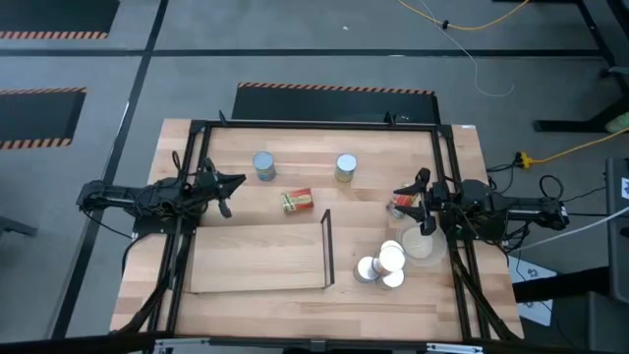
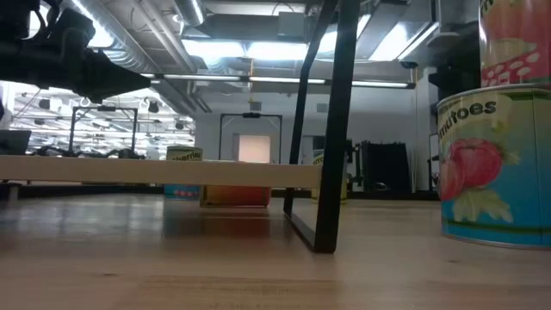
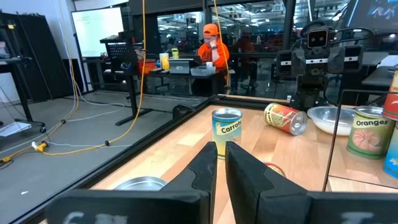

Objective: Pick and place cans onto a shelf

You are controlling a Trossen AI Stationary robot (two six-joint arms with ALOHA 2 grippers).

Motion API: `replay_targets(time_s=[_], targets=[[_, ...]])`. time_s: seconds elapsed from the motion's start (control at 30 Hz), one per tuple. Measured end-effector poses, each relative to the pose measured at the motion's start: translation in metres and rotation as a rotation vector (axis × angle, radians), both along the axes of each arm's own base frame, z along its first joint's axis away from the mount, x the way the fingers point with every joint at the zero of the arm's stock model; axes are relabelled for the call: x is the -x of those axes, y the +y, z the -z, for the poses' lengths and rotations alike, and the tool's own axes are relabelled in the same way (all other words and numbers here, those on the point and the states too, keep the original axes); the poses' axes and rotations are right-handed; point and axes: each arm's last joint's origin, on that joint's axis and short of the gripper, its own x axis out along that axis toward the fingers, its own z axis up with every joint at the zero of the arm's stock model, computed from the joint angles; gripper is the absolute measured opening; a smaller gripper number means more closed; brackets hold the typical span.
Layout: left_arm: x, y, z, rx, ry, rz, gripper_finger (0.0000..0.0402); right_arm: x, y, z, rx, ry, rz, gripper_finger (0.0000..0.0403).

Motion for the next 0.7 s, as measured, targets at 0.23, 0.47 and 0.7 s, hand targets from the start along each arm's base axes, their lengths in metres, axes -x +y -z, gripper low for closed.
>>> replay_targets(time_s=[0.23, 0.47, 0.7], targets=[[0.0000, 0.0000, 0.0000, 0.000, 0.000, 0.000, 0.0028, 0.0000, 0.0000, 0.0000, 0.000, 0.000, 0.000, 0.0229], [0.0000, 0.0000, 0.0000, 0.000, 0.000, 0.000, 0.0027, 0.0001, 0.0006, -0.0012, 0.048, -0.012, -0.020, 0.0229], [0.0000, 0.0000, 0.0000, 0.000, 0.000, 0.000, 0.0027, 0.0007, 0.0005, -0.0075, 0.047, -0.074, -0.014, 0.0229]])
